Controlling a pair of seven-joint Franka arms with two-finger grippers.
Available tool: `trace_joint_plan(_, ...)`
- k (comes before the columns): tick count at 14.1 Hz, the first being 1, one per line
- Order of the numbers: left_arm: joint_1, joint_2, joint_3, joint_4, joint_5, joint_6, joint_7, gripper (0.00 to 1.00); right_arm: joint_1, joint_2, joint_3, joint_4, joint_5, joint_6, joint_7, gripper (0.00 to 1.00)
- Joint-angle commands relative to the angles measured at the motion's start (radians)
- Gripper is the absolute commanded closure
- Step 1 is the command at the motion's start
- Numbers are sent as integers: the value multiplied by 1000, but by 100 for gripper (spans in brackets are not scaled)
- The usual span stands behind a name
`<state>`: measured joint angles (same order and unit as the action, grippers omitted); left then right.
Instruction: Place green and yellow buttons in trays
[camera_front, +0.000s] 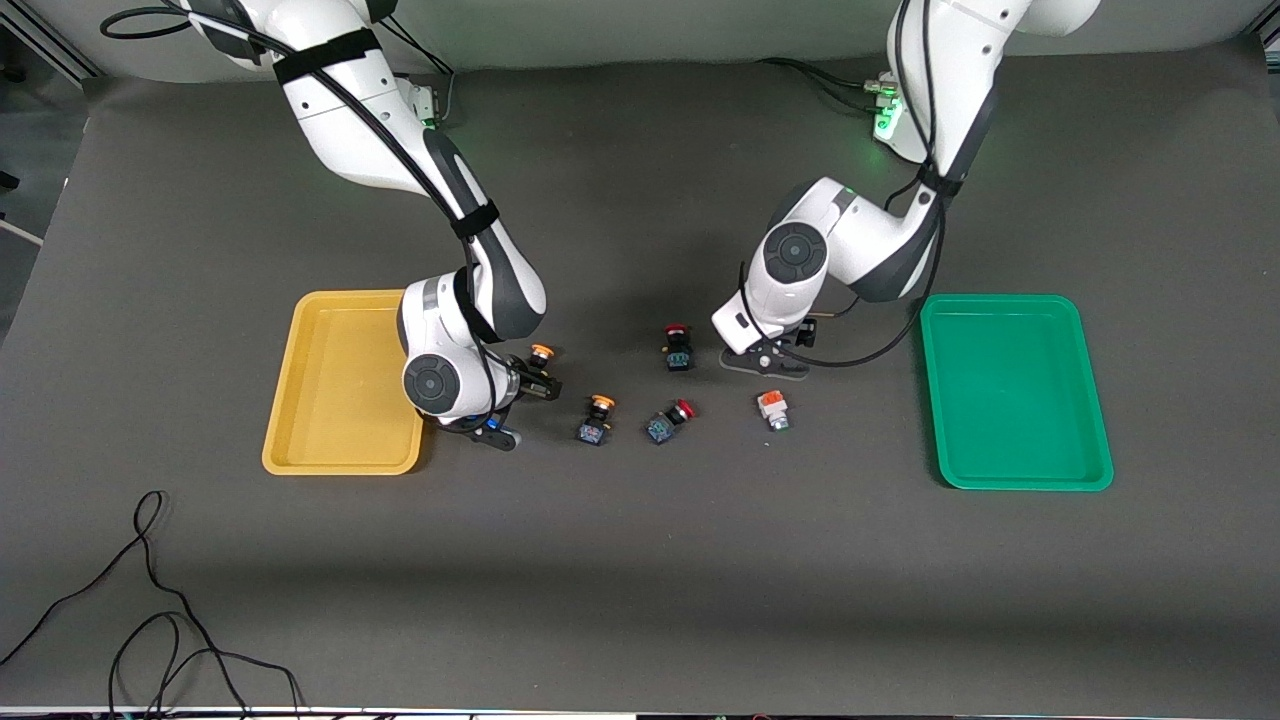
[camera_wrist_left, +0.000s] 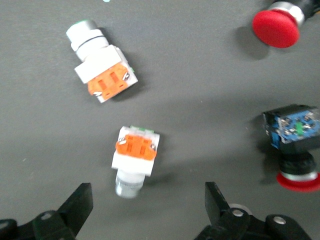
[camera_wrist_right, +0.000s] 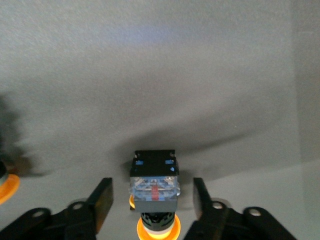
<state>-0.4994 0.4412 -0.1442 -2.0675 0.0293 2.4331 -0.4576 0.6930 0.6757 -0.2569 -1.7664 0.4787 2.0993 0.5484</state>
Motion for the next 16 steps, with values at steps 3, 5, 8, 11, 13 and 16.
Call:
trace_joint_plan(3,33,46,11,16,15,34,100,0,13,5,-7,-10,31,7,-28,73)
trace_joint_plan(5,33,71,11,32,15,41,102,0,3,-11,-8,-8,31,-8,-30,100)
trace_joint_plan(8,29,85,11,41,14,49,82,27,-9,-85,-44,2,29,-71,-28,100)
trace_joint_plan(11,25,83,9,41,14,47,48,55,-9,-229,-138,62,17,-252,-27,100)
trace_joint_plan(13,27,76,9,41,12,37,36,77,-6,-293,-237,161,-9,-423,-30,100)
trace_joint_plan(16,27,19,3,63,9,-37,-33,78,-9,-369,-378,177,-89,-559,-205,100)
